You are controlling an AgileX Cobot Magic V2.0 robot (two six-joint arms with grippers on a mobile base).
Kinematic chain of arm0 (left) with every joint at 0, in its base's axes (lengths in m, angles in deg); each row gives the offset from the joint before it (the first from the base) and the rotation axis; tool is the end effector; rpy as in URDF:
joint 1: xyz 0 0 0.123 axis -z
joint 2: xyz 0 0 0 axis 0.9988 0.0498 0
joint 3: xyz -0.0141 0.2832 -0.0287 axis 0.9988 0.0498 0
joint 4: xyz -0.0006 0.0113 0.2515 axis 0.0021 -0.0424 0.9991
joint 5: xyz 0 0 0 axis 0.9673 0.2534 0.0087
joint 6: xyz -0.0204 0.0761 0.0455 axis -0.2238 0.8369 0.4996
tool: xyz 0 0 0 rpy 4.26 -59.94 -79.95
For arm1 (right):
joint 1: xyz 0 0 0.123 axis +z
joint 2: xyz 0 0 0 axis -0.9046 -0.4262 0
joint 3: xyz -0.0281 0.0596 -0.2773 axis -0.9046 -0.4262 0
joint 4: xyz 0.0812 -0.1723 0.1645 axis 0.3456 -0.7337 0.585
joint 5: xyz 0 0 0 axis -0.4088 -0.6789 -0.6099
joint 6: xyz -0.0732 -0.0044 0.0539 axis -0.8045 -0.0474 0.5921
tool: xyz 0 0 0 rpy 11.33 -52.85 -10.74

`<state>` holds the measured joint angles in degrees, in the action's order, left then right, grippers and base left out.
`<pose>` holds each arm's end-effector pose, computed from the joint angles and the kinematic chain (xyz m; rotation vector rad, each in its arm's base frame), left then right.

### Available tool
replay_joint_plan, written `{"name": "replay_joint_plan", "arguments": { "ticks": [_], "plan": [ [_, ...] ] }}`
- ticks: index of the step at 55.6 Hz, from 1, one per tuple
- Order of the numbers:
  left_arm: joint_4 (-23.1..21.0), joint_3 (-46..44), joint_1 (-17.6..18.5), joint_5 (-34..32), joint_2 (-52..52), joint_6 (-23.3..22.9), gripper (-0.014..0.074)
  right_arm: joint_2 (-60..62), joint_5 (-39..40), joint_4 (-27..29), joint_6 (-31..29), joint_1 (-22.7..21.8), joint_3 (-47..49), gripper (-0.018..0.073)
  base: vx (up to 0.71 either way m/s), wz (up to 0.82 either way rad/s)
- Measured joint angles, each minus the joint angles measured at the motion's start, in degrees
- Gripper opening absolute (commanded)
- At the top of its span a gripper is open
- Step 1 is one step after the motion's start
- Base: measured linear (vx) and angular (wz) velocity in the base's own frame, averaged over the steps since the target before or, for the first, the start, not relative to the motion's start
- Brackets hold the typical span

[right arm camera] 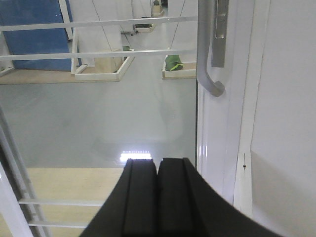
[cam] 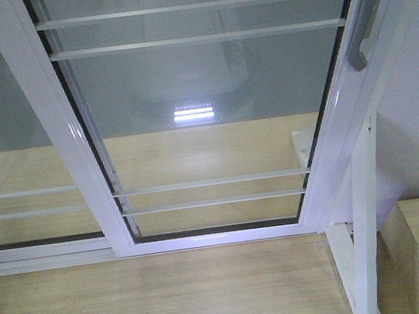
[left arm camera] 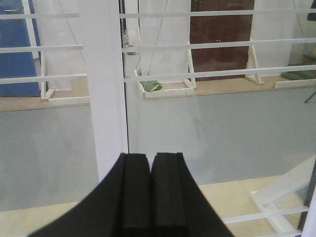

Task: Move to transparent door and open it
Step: 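Drive closer and align the base with the door's silver handle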

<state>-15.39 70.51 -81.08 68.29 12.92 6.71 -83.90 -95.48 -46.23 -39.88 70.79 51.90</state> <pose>0.0563 -0.0066 0.1956 0.1077 1.5978 -0.0699 0.0558 0.0066 0.1855 -0.0467 1.7042 0.1289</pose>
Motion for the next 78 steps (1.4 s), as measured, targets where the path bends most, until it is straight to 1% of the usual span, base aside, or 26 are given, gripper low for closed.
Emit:
{"name": "replay_joint_plan", "arguments": {
  "ticks": [22, 78],
  "plan": [
    [0.0, 0.0, 0.0, 0.1, 0.0, 0.0, 0.0003, 0.0, 0.0, 0.0, 0.0, 0.0, 0.0, -0.0001, 0.11, -0.08],
    [0.0, 0.0, 0.0, 0.0, 0.0, 0.0, 0.0003, 0.2, 0.0, 0.0, 0.0, 0.0, 0.0, -0.0001, 0.0, 0.0]
  ]
}}
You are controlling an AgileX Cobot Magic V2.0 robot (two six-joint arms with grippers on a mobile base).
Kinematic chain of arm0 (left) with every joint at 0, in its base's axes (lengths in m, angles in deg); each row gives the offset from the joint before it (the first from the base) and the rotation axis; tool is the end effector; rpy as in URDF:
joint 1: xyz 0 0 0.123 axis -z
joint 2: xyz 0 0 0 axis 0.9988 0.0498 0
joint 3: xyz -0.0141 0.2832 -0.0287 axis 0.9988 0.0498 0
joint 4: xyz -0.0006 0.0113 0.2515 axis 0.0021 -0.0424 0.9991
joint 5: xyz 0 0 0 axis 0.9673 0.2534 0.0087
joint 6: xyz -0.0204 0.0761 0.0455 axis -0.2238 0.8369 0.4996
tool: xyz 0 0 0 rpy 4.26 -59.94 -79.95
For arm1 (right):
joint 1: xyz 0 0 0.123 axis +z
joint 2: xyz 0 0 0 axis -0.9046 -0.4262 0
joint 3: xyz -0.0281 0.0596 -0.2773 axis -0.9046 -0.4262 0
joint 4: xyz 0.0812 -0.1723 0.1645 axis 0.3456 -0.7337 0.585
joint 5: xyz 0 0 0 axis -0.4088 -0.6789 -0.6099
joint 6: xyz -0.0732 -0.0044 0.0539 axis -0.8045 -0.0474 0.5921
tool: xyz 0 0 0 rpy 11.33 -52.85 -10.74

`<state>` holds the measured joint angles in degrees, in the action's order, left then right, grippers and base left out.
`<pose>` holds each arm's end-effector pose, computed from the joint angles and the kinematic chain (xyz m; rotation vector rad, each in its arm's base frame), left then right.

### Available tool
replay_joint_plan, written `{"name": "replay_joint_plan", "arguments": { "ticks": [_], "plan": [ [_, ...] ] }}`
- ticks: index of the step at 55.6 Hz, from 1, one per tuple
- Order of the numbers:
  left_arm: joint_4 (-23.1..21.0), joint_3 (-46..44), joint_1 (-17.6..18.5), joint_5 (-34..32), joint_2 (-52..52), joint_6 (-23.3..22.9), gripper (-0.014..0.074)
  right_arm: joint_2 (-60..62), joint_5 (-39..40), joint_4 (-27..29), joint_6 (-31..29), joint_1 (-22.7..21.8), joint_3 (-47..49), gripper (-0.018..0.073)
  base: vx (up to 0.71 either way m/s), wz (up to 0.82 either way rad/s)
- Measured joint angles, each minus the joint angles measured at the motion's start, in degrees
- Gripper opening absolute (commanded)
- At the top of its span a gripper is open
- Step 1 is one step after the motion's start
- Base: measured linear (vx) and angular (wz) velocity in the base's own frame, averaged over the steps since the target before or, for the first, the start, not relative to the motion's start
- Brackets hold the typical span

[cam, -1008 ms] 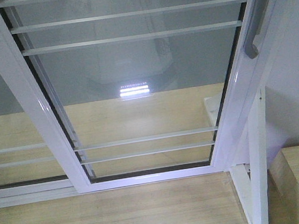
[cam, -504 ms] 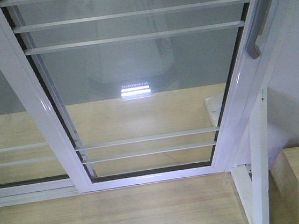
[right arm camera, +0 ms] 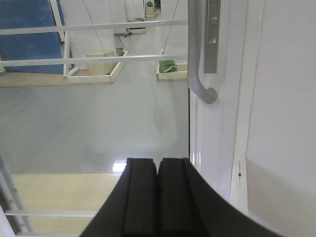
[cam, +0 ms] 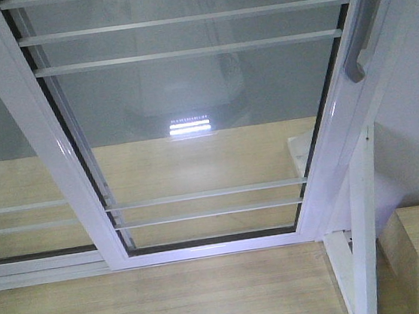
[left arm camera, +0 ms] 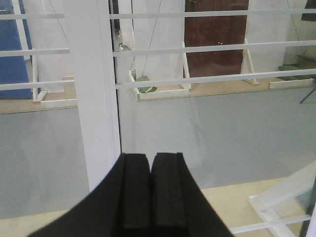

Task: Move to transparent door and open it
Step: 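Drive closer and align the base with the door's silver handle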

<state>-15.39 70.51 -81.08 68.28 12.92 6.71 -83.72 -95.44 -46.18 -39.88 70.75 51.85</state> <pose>0.0563 -0.0066 0.1957 0.1076 1.5976 -0.0698 0.0556 0.0066 0.1855 -0.0454 1.7013 0.1293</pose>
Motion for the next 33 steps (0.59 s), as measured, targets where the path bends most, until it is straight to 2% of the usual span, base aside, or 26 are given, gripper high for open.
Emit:
{"name": "replay_joint_plan", "arguments": {
  "ticks": [23, 33],
  "plan": [
    [0.0, 0.0, 0.0, 0.0, 0.0, 0.0, 0.0003, 0.0, 0.2, 0.0, 0.0, 0.0, 0.0, -0.0001, 0.0, 0.0],
    [0.0, 0.0, 0.0, -0.7, 0.0, 0.0, 0.0003, 0.0, 4.5, -0.1, 0.0, 0.0, 0.0, -0.0001, 0.0, 0.0]
  ]
}}
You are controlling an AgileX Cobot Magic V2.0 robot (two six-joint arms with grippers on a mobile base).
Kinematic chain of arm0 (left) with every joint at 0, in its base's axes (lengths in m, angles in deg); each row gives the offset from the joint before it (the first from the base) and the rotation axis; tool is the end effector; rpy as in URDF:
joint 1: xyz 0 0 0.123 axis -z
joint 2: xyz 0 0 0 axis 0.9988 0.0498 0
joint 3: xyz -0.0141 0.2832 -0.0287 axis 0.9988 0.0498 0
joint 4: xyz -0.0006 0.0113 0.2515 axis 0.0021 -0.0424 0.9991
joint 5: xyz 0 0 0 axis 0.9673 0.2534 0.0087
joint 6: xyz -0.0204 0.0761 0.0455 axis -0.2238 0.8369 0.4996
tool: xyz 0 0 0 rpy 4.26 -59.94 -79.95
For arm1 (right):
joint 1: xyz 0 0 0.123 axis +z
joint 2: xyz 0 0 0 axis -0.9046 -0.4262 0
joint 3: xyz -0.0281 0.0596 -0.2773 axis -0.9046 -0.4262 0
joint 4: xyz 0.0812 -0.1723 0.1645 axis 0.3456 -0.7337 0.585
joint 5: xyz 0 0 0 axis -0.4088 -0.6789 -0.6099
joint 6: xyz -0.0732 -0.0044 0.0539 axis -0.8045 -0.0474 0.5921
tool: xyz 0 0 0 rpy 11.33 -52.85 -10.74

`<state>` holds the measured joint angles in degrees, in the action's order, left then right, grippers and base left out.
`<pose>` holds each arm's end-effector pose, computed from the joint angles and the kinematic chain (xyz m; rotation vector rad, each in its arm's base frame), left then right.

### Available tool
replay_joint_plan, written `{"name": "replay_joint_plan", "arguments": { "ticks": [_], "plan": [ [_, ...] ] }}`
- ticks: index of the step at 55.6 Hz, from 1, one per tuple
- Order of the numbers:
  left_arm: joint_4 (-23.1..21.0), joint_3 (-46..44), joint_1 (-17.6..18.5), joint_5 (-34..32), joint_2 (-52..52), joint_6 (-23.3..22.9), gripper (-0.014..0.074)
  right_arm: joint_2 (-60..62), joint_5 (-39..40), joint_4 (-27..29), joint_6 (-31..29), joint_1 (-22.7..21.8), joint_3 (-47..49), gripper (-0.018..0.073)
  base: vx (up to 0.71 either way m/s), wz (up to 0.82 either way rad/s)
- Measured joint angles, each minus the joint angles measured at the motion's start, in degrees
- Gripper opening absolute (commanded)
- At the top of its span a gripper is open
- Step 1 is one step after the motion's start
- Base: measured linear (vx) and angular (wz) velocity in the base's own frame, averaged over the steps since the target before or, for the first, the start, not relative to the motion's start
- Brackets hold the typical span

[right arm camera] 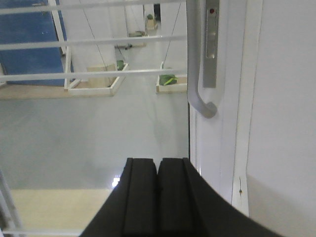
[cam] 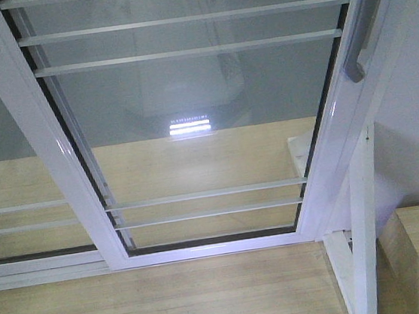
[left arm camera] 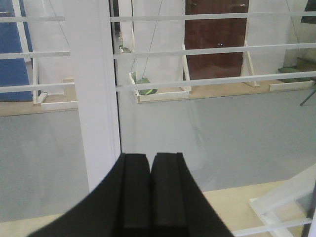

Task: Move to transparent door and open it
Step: 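Drive closer and align the base with the door's silver handle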

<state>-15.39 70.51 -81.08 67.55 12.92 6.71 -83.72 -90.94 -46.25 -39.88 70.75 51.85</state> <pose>0.0564 -0.0066 0.1968 0.1062 1.5850 -0.0696 0.0563 0.0063 0.1926 -0.0416 1.6228 0.1294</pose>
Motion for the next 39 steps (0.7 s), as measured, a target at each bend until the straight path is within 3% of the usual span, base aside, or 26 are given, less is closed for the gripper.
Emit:
{"name": "replay_joint_plan", "arguments": {
  "ticks": [12, 23, 30, 39],
  "plan": [
    [0.0, -0.7, 0.0, -2.8, 0.0, -1.3, 0.0003, 0.0, 9.1, -0.6, -0.4, 0.0, 0.1, -0.0001, 0.0, 0.0],
    [0.0, -9.7, 0.0, -3.1, 0.9, -1.5, 0.0003, -1.4, 0.5, -1.4, -1.7, 0.0, 10.6, -0.0001, 0.0, 0.0],
    [0.0, -17.7, 0.0, -3.6, 9.2, -1.5, 0.0003, -7.9, -4.0, -3.7, -5.7, 0.0, 21.3, -0.0001, 0.0, 0.0],
    [0.0, -30.7, 0.0, -6.2, 26.9, -1.5, 0.0003, -23.6, -5.1, -4.2, -7.3, 0.0, 34.6, -0.0001, 0.0, 0.0]
  ]
}}
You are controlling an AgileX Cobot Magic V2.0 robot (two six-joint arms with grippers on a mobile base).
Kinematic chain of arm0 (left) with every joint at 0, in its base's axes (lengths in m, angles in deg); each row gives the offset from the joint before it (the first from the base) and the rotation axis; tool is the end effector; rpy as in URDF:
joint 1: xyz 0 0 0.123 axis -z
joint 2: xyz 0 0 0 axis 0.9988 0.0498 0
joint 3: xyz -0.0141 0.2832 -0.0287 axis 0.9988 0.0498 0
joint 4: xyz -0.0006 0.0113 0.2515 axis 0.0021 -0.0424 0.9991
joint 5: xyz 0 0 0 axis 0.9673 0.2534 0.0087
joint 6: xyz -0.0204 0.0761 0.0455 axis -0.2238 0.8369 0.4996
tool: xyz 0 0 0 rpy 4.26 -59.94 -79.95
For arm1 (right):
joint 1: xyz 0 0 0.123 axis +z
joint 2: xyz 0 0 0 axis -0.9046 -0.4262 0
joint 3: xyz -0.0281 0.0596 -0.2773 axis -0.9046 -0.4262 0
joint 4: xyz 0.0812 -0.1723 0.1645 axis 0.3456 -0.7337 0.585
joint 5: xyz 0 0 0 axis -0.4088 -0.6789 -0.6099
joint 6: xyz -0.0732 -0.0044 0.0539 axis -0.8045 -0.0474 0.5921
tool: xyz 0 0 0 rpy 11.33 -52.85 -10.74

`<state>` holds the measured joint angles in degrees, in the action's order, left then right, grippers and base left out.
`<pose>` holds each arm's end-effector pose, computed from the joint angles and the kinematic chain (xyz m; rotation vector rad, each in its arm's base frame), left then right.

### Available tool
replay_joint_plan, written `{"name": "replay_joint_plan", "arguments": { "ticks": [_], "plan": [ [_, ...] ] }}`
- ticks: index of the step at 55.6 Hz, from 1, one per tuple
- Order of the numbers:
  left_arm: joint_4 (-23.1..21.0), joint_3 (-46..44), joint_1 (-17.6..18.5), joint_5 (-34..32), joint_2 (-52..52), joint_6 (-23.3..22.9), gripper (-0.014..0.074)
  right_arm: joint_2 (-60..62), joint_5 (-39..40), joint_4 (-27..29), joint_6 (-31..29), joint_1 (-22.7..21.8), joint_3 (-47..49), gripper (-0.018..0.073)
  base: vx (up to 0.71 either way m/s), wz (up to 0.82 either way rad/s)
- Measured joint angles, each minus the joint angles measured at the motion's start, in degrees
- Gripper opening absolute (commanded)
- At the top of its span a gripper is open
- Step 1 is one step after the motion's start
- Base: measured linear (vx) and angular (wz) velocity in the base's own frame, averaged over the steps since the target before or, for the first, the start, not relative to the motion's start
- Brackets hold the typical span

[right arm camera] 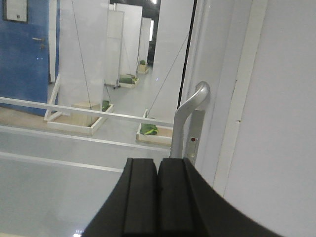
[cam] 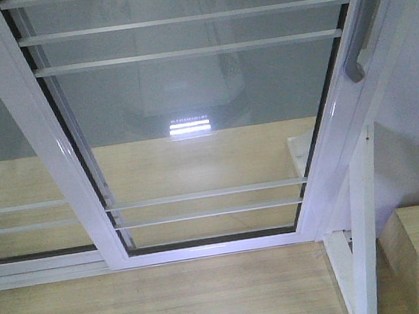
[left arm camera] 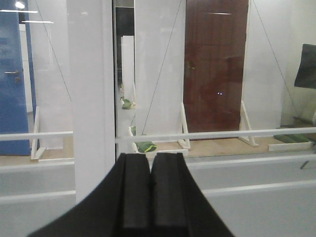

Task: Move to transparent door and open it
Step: 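Drive closer and align the base with the door's silver handle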

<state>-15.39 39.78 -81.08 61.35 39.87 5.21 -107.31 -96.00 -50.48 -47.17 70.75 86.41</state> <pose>0.0987 -0.0105 0.3532 0.0711 1.4129 -0.0901 0.0820 0.0080 0.3588 -0.1817 1.5079 -0.0348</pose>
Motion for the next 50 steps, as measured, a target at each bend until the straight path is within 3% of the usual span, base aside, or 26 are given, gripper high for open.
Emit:
{"name": "replay_joint_plan", "arguments": {
  "ticks": [14, 31, 40, 50],
  "plan": [
    [0.0, -15.7, 0.0, -1.3, 22.0, 0.0, 0.0003, -18.5, 1.5, -0.1, -0.1, 0.0, 10.3, -0.0001, 0.0, 0.0],
    [0.0, -18.0, 0.0, -1.6, 25.2, 0.0, 0.0019, -21.6, 4.2, -0.1, -0.1, 0.0, 10.9, 0.0038, 0.0, 0.0],
    [0.0, -18.0, 0.0, 0.4, 25.2, 0.0, 0.0064, -21.6, 4.2, -0.1, -0.2, 0.0, 10.9, 0.0167, 0.0, 0.0],
    [0.0, -18.0, 0.0, 0.5, 25.2, 0.0, 0.0165, -21.6, 3.9, -0.1, -0.2, 0.0, 10.9, 0.0434, 0.0, 0.0]
  ]
}}
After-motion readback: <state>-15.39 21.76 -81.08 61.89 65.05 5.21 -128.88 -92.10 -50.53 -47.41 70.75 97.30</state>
